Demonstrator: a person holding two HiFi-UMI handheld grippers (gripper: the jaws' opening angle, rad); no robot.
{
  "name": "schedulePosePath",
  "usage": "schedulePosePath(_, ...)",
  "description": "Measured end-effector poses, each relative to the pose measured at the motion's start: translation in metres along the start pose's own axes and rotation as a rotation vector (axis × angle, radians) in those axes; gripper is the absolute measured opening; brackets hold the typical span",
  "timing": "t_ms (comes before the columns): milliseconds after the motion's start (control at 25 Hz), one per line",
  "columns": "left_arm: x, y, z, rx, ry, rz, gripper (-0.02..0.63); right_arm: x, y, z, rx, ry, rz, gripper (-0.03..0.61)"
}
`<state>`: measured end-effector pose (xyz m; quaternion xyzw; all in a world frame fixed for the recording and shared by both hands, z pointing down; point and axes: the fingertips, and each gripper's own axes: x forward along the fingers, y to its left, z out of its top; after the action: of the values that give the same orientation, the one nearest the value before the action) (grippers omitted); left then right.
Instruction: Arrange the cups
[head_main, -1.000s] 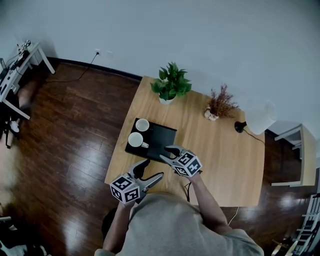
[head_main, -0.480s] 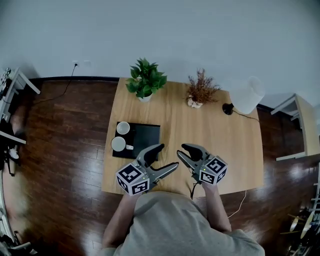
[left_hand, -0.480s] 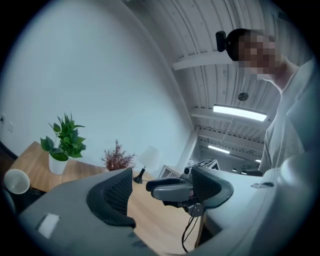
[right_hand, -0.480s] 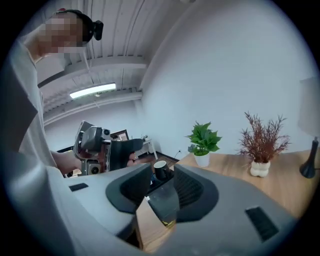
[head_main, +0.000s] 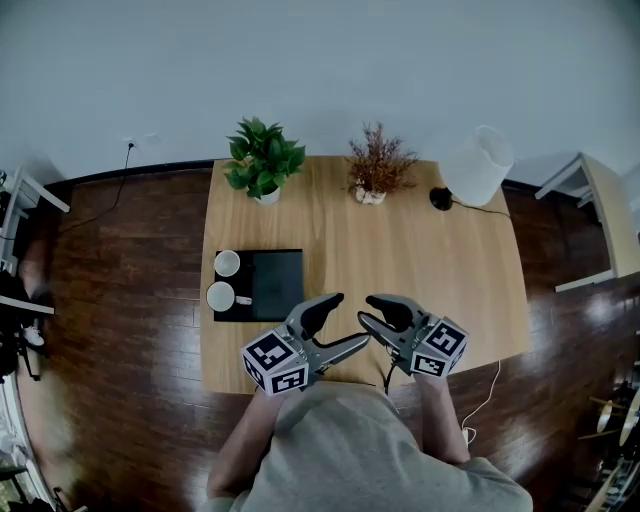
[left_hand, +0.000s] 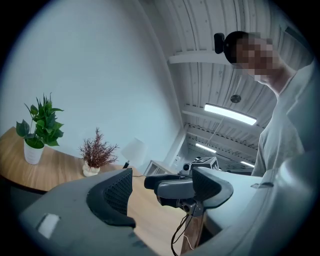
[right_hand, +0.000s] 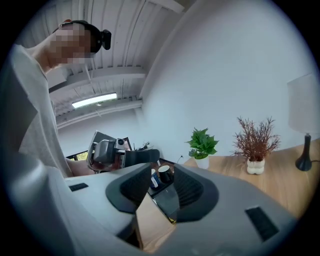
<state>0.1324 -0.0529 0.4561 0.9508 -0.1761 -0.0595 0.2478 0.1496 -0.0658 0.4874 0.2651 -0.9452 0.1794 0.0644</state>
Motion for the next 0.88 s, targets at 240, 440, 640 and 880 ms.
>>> schedulePosePath(240,0.006,-0.009,-0.003,0.031,0.013,-0.016,0.354,-0.008,0.001,-0.005,0.007,0.006,0.0,0.135)
schedulePosePath(440,0.005,-0.005,-0.003,0.011,0.009,0.001,0.353,-0.008,0.004,-0.003,0.004,0.003,0.009,0.135)
schedulePosePath(640,0.003,-0.004,0.0,-0.008,-0.007,-0.001,0.353,-0.004,0.01,0.0,-0.008,0.006,0.029,0.135)
schedulePosePath(880,0.0,0.0,0.0,-0.017,-0.016,0.008,0.353,0.002,0.013,-0.004,-0.01,0.019,0.044,0.135)
